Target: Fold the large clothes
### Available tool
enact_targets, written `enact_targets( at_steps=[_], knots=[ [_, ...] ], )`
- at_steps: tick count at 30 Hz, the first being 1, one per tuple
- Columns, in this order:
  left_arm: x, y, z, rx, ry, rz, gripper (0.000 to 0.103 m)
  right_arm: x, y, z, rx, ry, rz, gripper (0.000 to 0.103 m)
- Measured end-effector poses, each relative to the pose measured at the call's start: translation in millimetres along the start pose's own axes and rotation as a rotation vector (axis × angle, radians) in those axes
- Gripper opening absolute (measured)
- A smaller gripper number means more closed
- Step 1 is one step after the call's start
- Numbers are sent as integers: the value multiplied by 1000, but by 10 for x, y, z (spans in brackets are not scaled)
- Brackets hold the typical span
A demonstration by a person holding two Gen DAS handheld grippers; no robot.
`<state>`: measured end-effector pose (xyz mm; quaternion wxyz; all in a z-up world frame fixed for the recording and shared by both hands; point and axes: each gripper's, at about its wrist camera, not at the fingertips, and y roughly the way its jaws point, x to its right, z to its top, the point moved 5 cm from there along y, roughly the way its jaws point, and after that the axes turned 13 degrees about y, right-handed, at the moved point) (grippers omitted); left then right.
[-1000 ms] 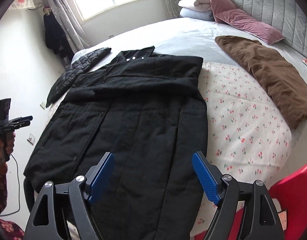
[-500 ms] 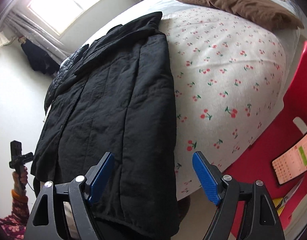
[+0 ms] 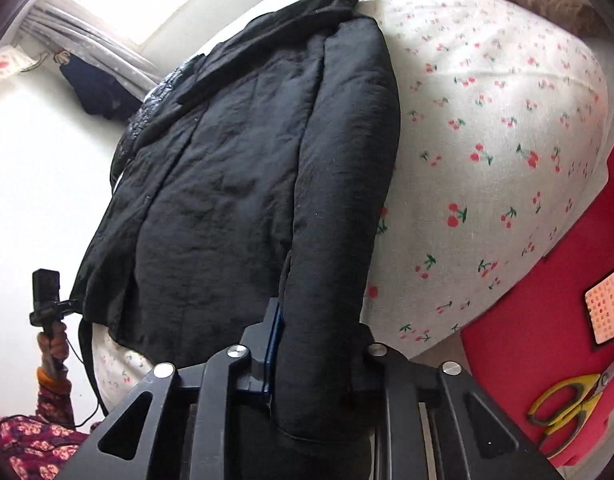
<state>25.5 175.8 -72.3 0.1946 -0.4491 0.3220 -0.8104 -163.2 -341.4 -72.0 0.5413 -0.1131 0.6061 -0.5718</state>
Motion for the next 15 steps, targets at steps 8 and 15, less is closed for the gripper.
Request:
enact_targets(
  at_steps=[8,15],
  knots=[
    [507,-265,441,199,71,-48,12,-732,-532,191,201,-107,77,14],
    [888,-488,1222,357,172,-43,11,-1298,-934,664,353,-155,146,13]
  ],
)
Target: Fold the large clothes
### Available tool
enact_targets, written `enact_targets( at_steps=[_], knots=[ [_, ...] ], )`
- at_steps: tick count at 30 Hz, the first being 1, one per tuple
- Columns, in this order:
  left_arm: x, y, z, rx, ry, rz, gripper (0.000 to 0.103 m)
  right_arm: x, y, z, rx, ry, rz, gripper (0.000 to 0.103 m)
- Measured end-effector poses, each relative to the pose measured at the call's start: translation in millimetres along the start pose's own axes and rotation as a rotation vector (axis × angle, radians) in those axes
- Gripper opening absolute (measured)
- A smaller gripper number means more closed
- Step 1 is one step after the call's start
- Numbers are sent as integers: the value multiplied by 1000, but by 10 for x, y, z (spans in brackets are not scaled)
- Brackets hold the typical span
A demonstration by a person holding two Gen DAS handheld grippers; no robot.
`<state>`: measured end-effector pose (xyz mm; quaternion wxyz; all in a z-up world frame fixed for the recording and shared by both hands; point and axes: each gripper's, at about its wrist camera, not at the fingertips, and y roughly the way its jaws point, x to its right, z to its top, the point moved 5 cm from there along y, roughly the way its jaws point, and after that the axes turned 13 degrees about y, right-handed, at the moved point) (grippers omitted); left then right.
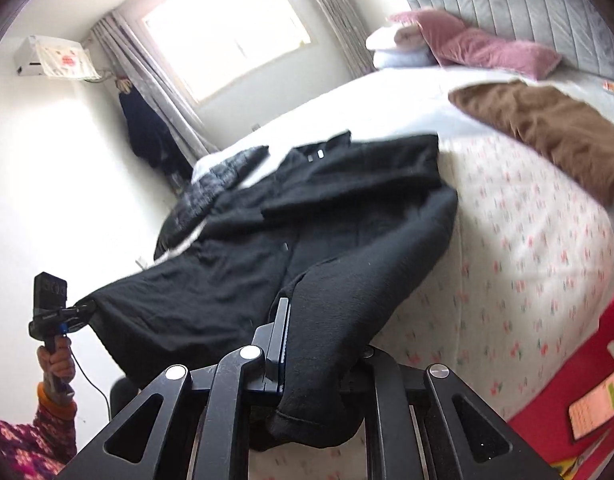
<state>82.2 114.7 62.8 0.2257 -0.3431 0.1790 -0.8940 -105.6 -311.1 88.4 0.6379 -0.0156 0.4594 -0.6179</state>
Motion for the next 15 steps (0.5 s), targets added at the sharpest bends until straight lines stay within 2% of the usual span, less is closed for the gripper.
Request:
enact_targets(
  at_steps=[4,9,15],
  knots=[
    [-152,31,617,70,-3,39,11,-169,81,503,98,13,13,13],
    [-686,159,1355,135,-78,112,11,-162,316,1202,195,52,-26,13],
    [-1400,663,2056,156,-126,223,12,185,971,1987,218,117,-104,13]
  ],
)
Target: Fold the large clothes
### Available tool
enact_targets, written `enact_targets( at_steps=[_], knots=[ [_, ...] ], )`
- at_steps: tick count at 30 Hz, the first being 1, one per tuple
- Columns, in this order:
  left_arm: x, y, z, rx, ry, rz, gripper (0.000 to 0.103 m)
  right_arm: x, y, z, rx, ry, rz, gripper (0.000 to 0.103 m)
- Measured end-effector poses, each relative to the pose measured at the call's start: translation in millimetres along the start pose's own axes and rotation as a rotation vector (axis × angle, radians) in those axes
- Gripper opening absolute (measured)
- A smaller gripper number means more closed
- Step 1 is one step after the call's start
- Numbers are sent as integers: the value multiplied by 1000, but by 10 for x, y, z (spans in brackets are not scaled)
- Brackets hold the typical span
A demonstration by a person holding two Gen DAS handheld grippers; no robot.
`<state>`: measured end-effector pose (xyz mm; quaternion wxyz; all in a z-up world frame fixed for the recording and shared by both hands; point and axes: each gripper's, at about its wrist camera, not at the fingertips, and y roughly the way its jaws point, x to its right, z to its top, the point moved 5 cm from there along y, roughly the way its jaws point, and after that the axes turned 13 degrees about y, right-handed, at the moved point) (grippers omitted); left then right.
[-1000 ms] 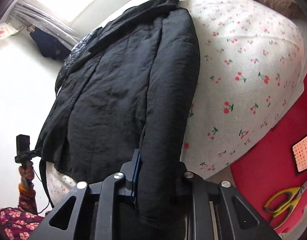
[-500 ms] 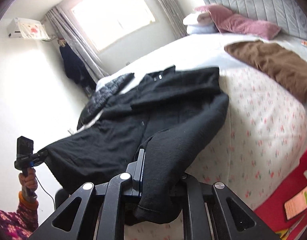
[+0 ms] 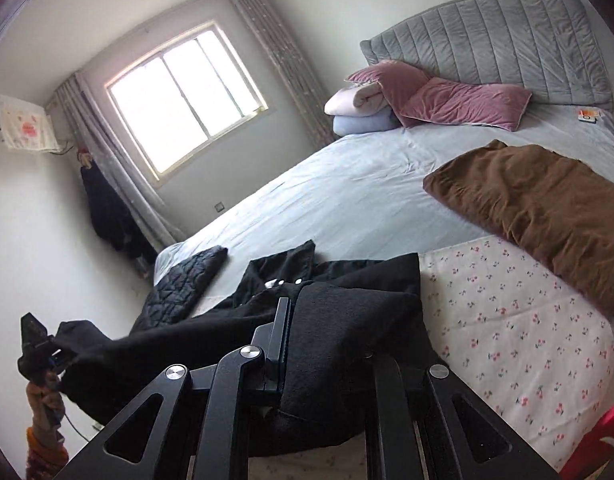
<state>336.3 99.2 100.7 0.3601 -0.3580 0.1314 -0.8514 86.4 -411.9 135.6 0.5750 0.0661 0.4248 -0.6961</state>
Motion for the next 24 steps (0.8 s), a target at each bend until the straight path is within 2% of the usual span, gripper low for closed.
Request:
enact_targets(
  at_steps=[5,9,11,13,14,16,18,19,20,22,23,24],
  knots=[
    [-306,905,261,-38,25,115,13,239,970,225,-41,36,-80,14],
    [-714,1580,221,-91,-1,177,17,553,1770,213,-105,75,-138,15],
    [-939,1875,127,-150,-21,204,27,727,2093,160,-147,106,-162,17],
    [-1150,2060,24,-205,-29,258,58,925,2352,67,-197,160,-174,24],
    [-1234,2078,-8,-208,-30,280,60,1036,2461,25,-224,197,-176,25],
    [-1321,2015,-29,-202,-30,267,62,1172,2529,-13,-252,251,-159,26],
    [-1322,1840,13,-194,-11,232,67,1250,2483,36,-277,306,-91,28],
    [-1293,1747,58,-189,16,238,75,1257,2432,83,-282,334,-54,31],
    [-1269,1651,120,-180,61,254,78,1261,2354,154,-283,363,3,33],
    [-1230,1505,207,-165,177,282,82,1255,2201,289,-254,367,53,51],
    [-1229,1485,231,-176,232,303,82,1257,2125,349,-222,333,38,58],
    [-1248,1488,225,-199,285,333,82,1253,2056,395,-186,275,-8,70]
  ],
)
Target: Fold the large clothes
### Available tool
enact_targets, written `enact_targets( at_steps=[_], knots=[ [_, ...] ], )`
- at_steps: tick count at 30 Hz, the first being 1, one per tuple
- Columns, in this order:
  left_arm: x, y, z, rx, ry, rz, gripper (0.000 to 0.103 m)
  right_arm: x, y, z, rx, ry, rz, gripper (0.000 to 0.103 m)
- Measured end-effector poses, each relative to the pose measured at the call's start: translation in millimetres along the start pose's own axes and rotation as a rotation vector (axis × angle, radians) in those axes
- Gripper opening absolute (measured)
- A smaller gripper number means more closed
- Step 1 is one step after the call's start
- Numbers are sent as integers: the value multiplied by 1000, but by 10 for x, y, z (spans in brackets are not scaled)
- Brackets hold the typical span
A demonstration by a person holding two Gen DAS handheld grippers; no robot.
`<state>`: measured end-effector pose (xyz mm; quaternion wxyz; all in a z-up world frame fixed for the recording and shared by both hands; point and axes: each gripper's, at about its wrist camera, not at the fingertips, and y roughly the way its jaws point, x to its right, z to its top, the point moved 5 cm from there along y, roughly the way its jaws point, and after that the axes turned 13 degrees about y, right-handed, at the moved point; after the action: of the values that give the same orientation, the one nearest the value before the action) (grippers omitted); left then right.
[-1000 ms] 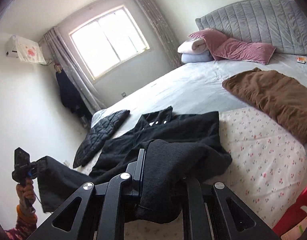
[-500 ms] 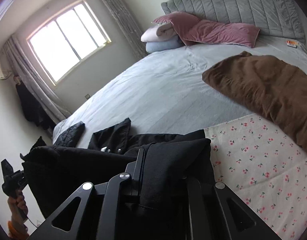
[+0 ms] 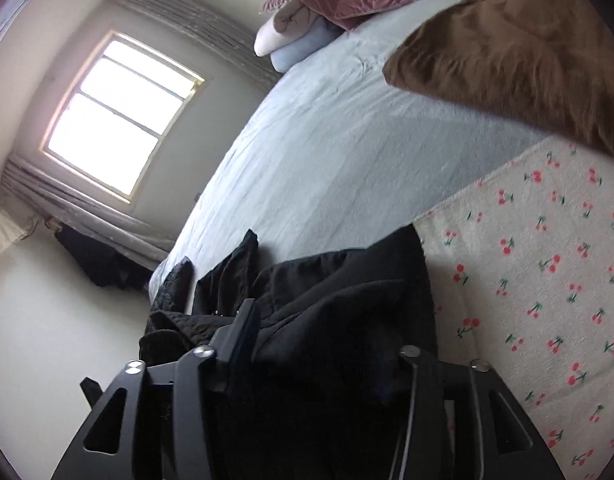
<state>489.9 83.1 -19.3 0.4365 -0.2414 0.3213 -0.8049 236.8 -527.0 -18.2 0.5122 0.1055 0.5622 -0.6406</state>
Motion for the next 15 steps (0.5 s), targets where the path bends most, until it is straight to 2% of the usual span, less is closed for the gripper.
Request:
enact_targets(
  at_steps=[1,5,9,11,12,13,14,15],
  knots=[
    [-17,50,-15,-28,46,29,82,-12,-39,14,23,-50,-34,76],
    [33,329,-94,-118,180,20,82,-7,79,-28,4,-218,-146,78],
    [206,621,-40,-151,226,-5,82,-8,527,-132,-41,-317,-253,78],
    [253,725,33,-154,217,-2,74,-25,730,-171,-46,-358,-309,77],
    [276,765,66,-160,197,-18,55,-50,791,-194,-28,-379,-327,70],
    [297,791,82,-173,177,-27,26,-83,817,-219,-9,-392,-332,43],
    [322,787,103,-183,176,-9,9,-109,826,-227,-4,-385,-322,28],
    [369,725,146,-158,197,28,7,-150,800,-226,4,-376,-310,14]
  ],
)
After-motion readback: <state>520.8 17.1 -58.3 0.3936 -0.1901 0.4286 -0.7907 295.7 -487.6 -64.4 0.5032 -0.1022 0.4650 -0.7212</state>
